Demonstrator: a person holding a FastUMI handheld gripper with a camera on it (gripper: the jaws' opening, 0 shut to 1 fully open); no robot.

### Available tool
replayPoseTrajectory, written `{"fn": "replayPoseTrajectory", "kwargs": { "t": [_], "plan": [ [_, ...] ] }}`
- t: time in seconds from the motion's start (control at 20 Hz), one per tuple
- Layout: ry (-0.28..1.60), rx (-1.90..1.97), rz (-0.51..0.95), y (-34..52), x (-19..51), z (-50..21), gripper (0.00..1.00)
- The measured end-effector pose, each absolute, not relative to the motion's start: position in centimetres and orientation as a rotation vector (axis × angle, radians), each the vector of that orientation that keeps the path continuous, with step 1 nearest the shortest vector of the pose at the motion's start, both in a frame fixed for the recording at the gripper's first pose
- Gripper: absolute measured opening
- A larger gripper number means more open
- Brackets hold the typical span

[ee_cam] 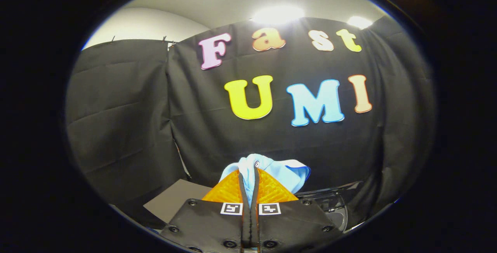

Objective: Put the clothes into the washing machine and then close the washing machine lid.

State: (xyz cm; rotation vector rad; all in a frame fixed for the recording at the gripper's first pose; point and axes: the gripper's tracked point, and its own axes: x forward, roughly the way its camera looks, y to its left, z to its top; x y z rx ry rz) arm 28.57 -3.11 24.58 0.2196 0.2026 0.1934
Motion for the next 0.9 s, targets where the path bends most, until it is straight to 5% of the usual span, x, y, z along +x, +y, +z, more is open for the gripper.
{"fn": "replayPoseTrajectory", "kwargs": {
  "t": [0.9],
  "plan": [
    [0.301,0.238,0.047,-13.6,28.4,18.1,0.01]
  ]
}}
